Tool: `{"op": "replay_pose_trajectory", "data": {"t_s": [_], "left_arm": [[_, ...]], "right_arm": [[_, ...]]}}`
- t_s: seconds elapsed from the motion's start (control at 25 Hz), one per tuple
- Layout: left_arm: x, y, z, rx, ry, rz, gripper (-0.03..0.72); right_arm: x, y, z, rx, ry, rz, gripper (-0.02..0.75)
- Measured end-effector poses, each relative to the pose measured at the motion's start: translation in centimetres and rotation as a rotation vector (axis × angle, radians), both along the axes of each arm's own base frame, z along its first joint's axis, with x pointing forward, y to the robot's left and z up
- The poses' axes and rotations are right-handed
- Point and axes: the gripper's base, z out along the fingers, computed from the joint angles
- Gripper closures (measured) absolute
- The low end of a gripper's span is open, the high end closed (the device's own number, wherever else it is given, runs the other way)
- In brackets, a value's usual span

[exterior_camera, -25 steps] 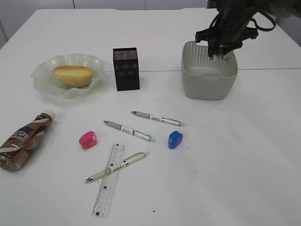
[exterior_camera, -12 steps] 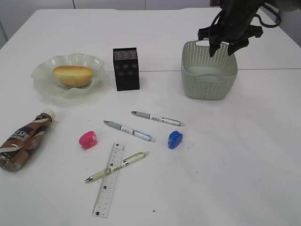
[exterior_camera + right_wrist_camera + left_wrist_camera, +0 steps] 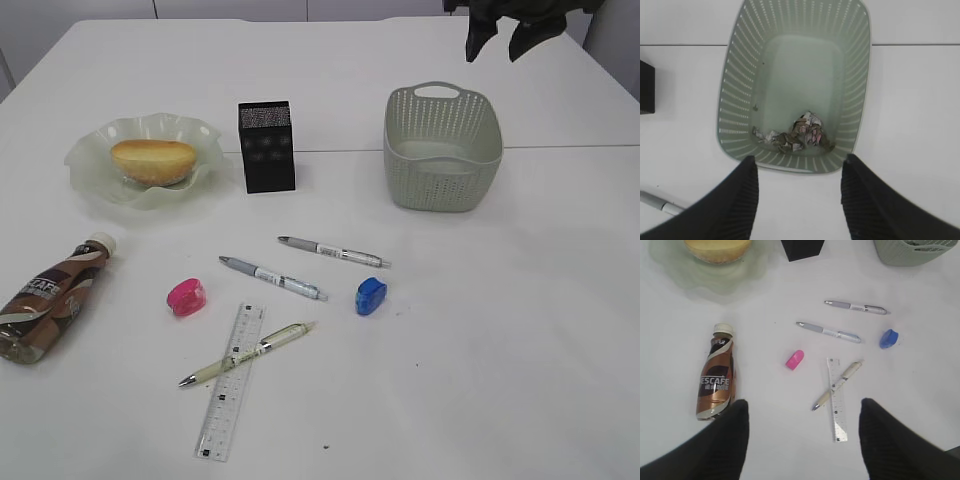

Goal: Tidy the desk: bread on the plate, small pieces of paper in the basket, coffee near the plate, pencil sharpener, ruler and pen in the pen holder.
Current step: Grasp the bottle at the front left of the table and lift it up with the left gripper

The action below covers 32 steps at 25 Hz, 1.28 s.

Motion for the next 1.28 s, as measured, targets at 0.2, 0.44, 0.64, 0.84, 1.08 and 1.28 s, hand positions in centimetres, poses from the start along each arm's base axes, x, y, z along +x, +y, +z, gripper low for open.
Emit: {"op": "replay_pose_trajectory", "data": {"t_s": [0.2, 0.44, 0.64, 0.84, 1.08, 1.28], "left_arm": [[1.5, 0.2, -1.2, 0.068, 0.032, 0.018, 0.183], [5.4, 0.2, -5.1, 0.195, 0.142, 0.037, 0.183], [9.8, -0.1, -11.0, 0.305, 0.297, 0.033, 0.183], [13.0, -0.1, -17.3, 0.425, 0.431, 0.016, 0.183], [15.2, 0.8, -22.9, 0.451, 0.537, 0.023, 0.18], [16.3, 1.8, -24.7, 0.422, 0.527, 0.054, 0.177]], "right_arm": [[-3.7, -0.5, 2.8, 0.01, 0.007, 0.003, 0.347], [-9.6, -0.7, 5.7, 0.085, 0.021, 0.021, 0.347], [-13.8, -0.7, 7.5, 0.159, 0.016, 0.046, 0.347], [-16.9, -1.1, 9.2, 0.161, -0.027, 0.067, 0.347], [-19.0, -1.4, 9.8, 0.159, -0.043, 0.078, 0.347], [-19.6, -1.5, 8.8, 0.153, -0.006, 0.078, 0.347]]}}
